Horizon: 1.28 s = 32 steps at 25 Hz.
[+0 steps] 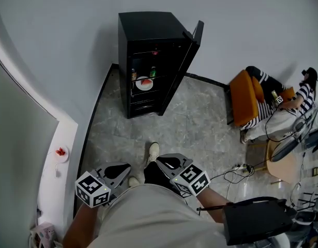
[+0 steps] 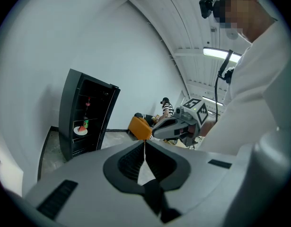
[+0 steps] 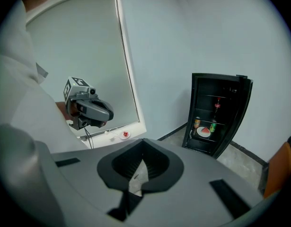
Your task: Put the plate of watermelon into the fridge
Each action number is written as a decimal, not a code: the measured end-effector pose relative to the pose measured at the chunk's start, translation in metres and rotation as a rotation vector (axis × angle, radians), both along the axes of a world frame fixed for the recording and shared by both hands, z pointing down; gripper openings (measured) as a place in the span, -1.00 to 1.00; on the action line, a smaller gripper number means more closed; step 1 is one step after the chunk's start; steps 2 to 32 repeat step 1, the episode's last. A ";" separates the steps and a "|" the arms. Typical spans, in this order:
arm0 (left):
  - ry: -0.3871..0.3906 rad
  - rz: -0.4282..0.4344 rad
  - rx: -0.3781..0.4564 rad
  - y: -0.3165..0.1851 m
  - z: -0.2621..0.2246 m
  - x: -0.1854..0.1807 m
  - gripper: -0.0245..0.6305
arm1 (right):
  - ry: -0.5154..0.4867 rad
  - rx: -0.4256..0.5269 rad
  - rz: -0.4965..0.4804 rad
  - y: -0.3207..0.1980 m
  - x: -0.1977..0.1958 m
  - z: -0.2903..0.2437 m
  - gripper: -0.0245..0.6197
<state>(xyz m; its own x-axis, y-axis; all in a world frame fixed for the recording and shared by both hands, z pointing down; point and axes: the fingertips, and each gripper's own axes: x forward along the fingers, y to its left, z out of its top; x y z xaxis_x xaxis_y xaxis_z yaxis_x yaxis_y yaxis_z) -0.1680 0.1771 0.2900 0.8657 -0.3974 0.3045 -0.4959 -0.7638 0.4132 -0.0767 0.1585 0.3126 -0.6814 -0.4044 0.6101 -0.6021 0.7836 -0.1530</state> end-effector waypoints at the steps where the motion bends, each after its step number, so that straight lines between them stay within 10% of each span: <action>1: 0.001 0.000 0.001 0.001 0.001 -0.001 -0.88 | -0.001 0.001 -0.002 0.001 -0.002 0.000 -0.88; 32: 0.001 0.000 0.001 0.001 0.001 -0.001 -0.88 | -0.001 0.001 -0.002 0.001 -0.002 0.000 -0.88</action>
